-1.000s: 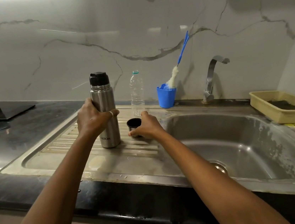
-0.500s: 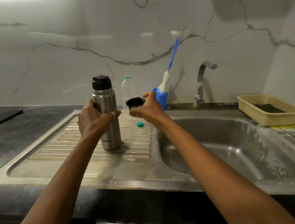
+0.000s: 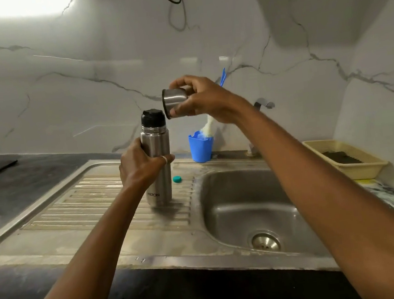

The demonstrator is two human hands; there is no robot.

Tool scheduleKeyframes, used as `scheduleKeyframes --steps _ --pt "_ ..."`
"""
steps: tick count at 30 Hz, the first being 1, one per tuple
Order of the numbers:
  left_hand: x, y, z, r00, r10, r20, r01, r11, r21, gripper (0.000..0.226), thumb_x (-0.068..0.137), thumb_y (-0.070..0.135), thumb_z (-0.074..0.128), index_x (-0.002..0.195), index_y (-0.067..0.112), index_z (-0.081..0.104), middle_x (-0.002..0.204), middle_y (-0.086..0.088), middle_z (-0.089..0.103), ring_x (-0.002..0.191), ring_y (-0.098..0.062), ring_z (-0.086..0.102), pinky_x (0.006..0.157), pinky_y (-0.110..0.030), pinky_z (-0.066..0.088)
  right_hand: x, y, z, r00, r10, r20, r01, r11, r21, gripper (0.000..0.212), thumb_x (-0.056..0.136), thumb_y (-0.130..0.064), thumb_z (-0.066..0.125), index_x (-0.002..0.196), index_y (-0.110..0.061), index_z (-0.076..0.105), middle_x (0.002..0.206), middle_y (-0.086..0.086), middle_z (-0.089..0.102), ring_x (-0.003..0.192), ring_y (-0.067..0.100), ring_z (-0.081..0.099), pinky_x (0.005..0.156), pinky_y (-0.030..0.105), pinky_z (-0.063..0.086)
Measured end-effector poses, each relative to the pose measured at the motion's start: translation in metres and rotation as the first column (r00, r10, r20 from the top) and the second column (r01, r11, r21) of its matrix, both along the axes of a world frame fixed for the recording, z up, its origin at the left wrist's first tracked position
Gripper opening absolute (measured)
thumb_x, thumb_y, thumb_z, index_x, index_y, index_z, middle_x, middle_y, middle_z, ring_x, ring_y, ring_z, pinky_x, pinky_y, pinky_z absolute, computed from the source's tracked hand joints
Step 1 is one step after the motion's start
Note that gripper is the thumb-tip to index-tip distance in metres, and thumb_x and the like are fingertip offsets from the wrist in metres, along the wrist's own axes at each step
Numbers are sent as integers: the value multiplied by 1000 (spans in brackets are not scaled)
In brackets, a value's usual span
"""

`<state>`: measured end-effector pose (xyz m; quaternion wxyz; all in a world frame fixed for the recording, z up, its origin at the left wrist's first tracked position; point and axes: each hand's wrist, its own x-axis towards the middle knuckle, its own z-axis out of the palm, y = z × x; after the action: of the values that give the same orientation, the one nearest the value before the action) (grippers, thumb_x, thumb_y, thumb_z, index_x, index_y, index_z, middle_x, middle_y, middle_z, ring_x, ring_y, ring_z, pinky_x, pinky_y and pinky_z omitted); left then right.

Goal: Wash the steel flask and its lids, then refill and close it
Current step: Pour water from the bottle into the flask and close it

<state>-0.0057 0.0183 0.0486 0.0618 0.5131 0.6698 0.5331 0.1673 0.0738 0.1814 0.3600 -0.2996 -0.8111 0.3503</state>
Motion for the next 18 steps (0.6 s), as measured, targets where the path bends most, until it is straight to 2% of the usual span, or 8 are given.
scheduleKeyframes --steps 3,8,11,15,18 --pt "5 4 -3 1000 0 -15 0 1000 -11 62 67 38 91 116 18 58 95 1 57 91 -22 57 82 -38 50 -7 -5 30 969 14 248 -34 997 75 65 71 -2 83 125 -22 53 116 11 64 103 25 68 88 35 60" --pt "10 9 -8 999 -8 -31 7 1000 -26 64 65 39 92 116 20 58 97 1 61 90 -23 60 79 -37 51 -27 -11 51 816 -72 574 -44 982 186 59 69 0 81 118 -25 59 117 4 64 104 20 65 84 30 57" --pt "11 12 -10 1000 -9 -28 9 1000 -23 65 65 39 92 117 20 58 98 0 62 90 -23 60 78 -36 50 -37 -7 50 756 -95 648 -47 979 198 58 71 0 80 119 -28 62 121 1 62 107 18 62 82 27 54" --pt "10 15 -11 999 -14 -33 14 1000 -16 67 65 40 92 119 18 59 98 1 61 89 -21 59 77 -35 48 -45 -2 47 722 -96 685 -60 978 200 59 75 1 79 124 -29 63 127 1 59 112 19 60 94 31 55" --pt "9 17 -12 999 -6 -37 5 1000 -19 67 65 42 92 119 18 59 98 1 62 89 -22 60 78 -35 50 -52 -1 46 688 -79 722 -79 980 182 60 77 3 77 127 -27 63 126 0 59 114 20 59 91 27 54"
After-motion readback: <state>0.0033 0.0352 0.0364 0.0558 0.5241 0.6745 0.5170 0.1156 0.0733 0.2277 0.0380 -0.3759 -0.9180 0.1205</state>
